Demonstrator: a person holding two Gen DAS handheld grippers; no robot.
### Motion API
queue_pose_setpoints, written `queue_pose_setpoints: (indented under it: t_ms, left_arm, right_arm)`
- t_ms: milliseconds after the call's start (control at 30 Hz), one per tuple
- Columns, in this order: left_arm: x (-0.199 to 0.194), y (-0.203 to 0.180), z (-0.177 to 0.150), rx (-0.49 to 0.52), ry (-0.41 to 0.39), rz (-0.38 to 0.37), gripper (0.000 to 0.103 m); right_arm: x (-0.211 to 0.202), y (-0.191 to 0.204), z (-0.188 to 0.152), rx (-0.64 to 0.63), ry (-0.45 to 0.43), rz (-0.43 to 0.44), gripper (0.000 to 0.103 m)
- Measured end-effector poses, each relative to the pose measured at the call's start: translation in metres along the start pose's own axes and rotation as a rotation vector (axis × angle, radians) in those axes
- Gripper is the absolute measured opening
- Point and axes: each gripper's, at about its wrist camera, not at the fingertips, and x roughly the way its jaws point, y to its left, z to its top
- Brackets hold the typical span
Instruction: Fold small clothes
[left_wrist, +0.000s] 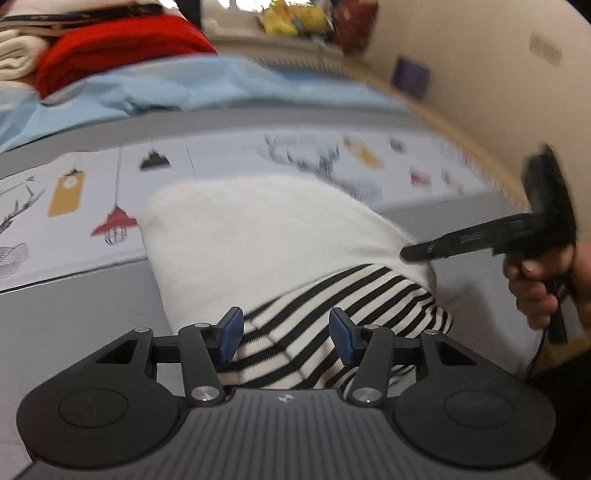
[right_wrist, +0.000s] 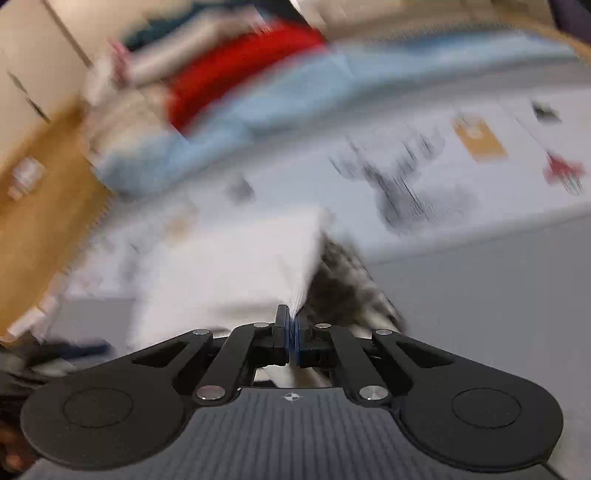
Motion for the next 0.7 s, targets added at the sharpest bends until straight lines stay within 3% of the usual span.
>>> queue_pose_setpoints:
  t_ms: [33,100,200,300,367,400,433,533,700]
  left_arm:
    - [0.017,-0.001,-0.005,0.027,0.099,0.034,0.057]
    - [0.039,-0.002,-0.018,0.097,0.228,0.120,0.060]
    - [0.034,0.006,-0.018,0.063,0.213,0.098,0.060]
    - [0.032,0.018,-0.018,0.009,0.215,0.058,0.060]
    - [0.027,0.025,-0.015,-0.041,0.196,0.026,0.060]
    - [0.022,0.032,-0.012,-0.071,0.182,0.013,0.060]
    - [0.019,0.037,-0.010,-0.098,0.163,0.009,0.060]
    - [0.015,0.049,-0.004,-0.169,0.127,0.015,0.059]
    - [0.010,0.064,0.004,-0.240,0.094,0.054,0.059]
  right_arm:
    - [0.017,-0.005,-0.005,0.011,0.084,-0.049,0.001]
    - [0.037,0.000,-0.009,-0.030,0.149,-0.087,0.002]
    - [0.037,0.027,-0.001,-0.155,0.102,-0.114,0.003]
    - [0.021,0.047,0.013,-0.221,-0.052,-0.173,0.004]
    - [0.017,0.056,0.021,-0.236,-0.146,-0.177,0.015]
    - [0.019,0.058,0.025,-0.222,-0.169,-0.148,0.027]
    - [0.024,0.057,0.028,-0.207,-0.169,-0.112,0.033]
    - [0.048,0.064,0.031,-0.237,-0.115,-0.042,0.033]
    - [0.096,0.051,0.020,-0.291,0.097,-0.285,0.033]
